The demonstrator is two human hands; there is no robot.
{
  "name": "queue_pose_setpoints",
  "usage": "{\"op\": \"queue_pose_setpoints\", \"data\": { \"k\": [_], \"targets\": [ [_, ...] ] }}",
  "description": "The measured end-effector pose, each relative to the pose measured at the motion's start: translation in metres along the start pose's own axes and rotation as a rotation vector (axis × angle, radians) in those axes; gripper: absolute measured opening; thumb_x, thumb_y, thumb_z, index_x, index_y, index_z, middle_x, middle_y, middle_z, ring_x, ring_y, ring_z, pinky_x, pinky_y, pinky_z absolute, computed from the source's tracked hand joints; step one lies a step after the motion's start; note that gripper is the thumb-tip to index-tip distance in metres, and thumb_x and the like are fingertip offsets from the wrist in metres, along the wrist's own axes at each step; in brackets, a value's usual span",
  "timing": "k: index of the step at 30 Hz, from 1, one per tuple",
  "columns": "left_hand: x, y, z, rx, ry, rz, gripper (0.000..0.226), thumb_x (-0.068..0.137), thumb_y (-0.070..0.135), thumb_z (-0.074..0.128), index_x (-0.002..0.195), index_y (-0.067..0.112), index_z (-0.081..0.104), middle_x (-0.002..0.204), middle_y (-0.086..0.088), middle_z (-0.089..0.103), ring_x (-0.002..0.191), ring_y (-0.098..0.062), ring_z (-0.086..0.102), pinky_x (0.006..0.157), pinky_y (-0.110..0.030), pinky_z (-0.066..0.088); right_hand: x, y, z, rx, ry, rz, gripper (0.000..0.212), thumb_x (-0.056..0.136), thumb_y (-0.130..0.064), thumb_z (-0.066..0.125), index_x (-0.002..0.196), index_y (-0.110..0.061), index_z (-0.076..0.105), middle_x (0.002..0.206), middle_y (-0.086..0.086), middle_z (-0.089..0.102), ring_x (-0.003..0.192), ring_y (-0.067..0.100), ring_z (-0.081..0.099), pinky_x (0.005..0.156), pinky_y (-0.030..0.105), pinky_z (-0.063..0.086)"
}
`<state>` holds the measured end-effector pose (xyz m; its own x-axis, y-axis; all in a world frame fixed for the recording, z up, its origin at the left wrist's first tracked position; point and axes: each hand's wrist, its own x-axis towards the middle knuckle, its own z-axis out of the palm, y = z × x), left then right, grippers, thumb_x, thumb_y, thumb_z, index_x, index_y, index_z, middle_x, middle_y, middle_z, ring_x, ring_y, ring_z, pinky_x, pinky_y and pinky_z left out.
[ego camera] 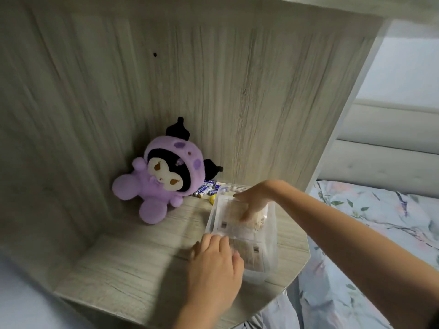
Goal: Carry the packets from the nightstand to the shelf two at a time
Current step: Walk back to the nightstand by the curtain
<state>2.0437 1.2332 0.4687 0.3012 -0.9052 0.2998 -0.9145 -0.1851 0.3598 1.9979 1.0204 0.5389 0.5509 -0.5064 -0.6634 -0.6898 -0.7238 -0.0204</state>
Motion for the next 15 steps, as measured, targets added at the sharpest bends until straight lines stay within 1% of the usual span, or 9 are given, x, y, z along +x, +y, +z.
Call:
{"op": "queue_pose_setpoints", "data": {
  "k": [2, 3, 6, 7, 8, 10, 11, 13, 15],
  "targets": [
    [0.0, 0.0, 0.0, 0.03, 0.013, 0.005, 0.027, 0.075, 0.037, 0.043, 0.072, 0.025, 0.067, 0.078, 0.012, 0.065, 0.084, -0.016, 0.06, 0.062, -0.034, 0.053, 0.003, 0.003, -0.001, 0.097, -0.054, 0.022, 0.087, 0.09, -0.043, 0.062, 0.154, -0.016, 0.009, 0.159, 0.006, 0.023, 0.144, 0.027, 0.029, 0.111, 0.037, 0.032],
    [0.0, 0.0, 0.001, 0.045, 0.023, 0.006, 0.027, 0.074, 0.038, 0.044, 0.07, 0.026, 0.067, 0.076, 0.013, 0.064, 0.084, -0.015, 0.059, 0.06, -0.033, 0.053, 0.003, 0.002, 0.0, 0.139, -0.08, 0.026, 0.082, 0.093, -0.038, 0.061, 0.153, -0.015, 0.011, 0.158, 0.008, 0.025, 0.141, 0.026, 0.033, 0.108, 0.035, 0.033],
    [0.002, 0.0, 0.004, 0.043, 0.081, 0.004, 0.024, 0.072, 0.038, 0.045, 0.066, 0.027, 0.066, 0.076, 0.013, 0.064, 0.083, -0.014, 0.055, 0.057, -0.034, 0.051, 0.009, -0.001, 0.007, 0.277, -0.176, 0.002, 0.061, 0.098, -0.018, 0.053, 0.149, -0.008, 0.021, 0.149, 0.013, 0.041, 0.108, 0.008, 0.062, 0.1, 0.026, 0.033],
    [0.003, 0.001, 0.004, 0.049, 0.083, -0.001, 0.025, 0.071, 0.038, 0.045, 0.066, 0.027, 0.067, 0.076, 0.013, 0.065, 0.083, -0.015, 0.056, 0.056, -0.034, 0.051, 0.008, -0.002, 0.009, 0.339, -0.193, -0.016, 0.06, 0.099, -0.018, 0.05, 0.15, -0.008, 0.02, 0.151, 0.012, 0.039, 0.11, 0.01, 0.061, 0.104, 0.026, 0.031],
    [0.003, 0.001, 0.005, 0.064, 0.083, -0.001, 0.026, 0.071, 0.038, 0.045, 0.066, 0.026, 0.068, 0.077, 0.013, 0.066, 0.083, -0.016, 0.058, 0.056, -0.035, 0.052, 0.009, -0.002, 0.011, 0.388, -0.197, -0.025, 0.06, 0.101, -0.023, 0.048, 0.151, -0.009, 0.018, 0.154, 0.009, 0.033, 0.126, 0.016, 0.052, 0.111, 0.028, 0.026],
    [0.004, 0.002, 0.006, 0.094, 0.086, -0.004, 0.028, 0.071, 0.037, 0.045, 0.065, 0.025, 0.069, 0.074, 0.013, 0.066, 0.081, -0.018, 0.06, 0.056, -0.036, 0.051, 0.013, -0.002, 0.017, 0.462, -0.156, -0.029, 0.063, 0.102, -0.039, 0.039, 0.153, -0.01, 0.014, 0.16, 0.005, 0.021, 0.146, 0.023, 0.025, 0.118, 0.033, 0.018],
    [0.004, 0.002, 0.007, 0.101, 0.09, -0.008, 0.027, 0.071, 0.036, 0.044, 0.064, 0.024, 0.067, 0.071, 0.013, 0.066, 0.08, -0.019, 0.06, 0.056, -0.037, 0.051, 0.015, -0.002, 0.02, 0.463, -0.11, -0.022, 0.066, 0.102, -0.043, 0.036, 0.153, -0.01, 0.011, 0.16, 0.006, 0.019, 0.147, 0.024, 0.022, 0.116, 0.035, 0.02],
    [0.004, 0.002, 0.009, 0.11, 0.105, -0.011, 0.025, 0.07, 0.036, 0.044, 0.061, 0.023, 0.064, 0.067, 0.012, 0.064, 0.077, -0.019, 0.059, 0.054, -0.037, 0.05, 0.018, -0.002, 0.029, 0.365, 0.022, -0.009, 0.065, 0.102, -0.045, 0.036, 0.148, -0.006, 0.014, 0.153, 0.014, 0.03, 0.139, 0.028, 0.033, 0.106, 0.038, 0.031],
    [0.004, 0.002, 0.009, 0.121, 0.105, -0.014, 0.025, 0.07, 0.036, 0.043, 0.06, 0.023, 0.062, 0.065, 0.012, 0.063, 0.076, -0.019, 0.056, 0.053, -0.037, 0.049, 0.017, -0.003, 0.035, 0.206, 0.183, -0.032, 0.062, 0.101, -0.045, 0.037, 0.141, 0.001, 0.025, 0.146, 0.02, 0.04, 0.138, 0.031, 0.034, 0.108, 0.042, 0.03]
  ]
}}
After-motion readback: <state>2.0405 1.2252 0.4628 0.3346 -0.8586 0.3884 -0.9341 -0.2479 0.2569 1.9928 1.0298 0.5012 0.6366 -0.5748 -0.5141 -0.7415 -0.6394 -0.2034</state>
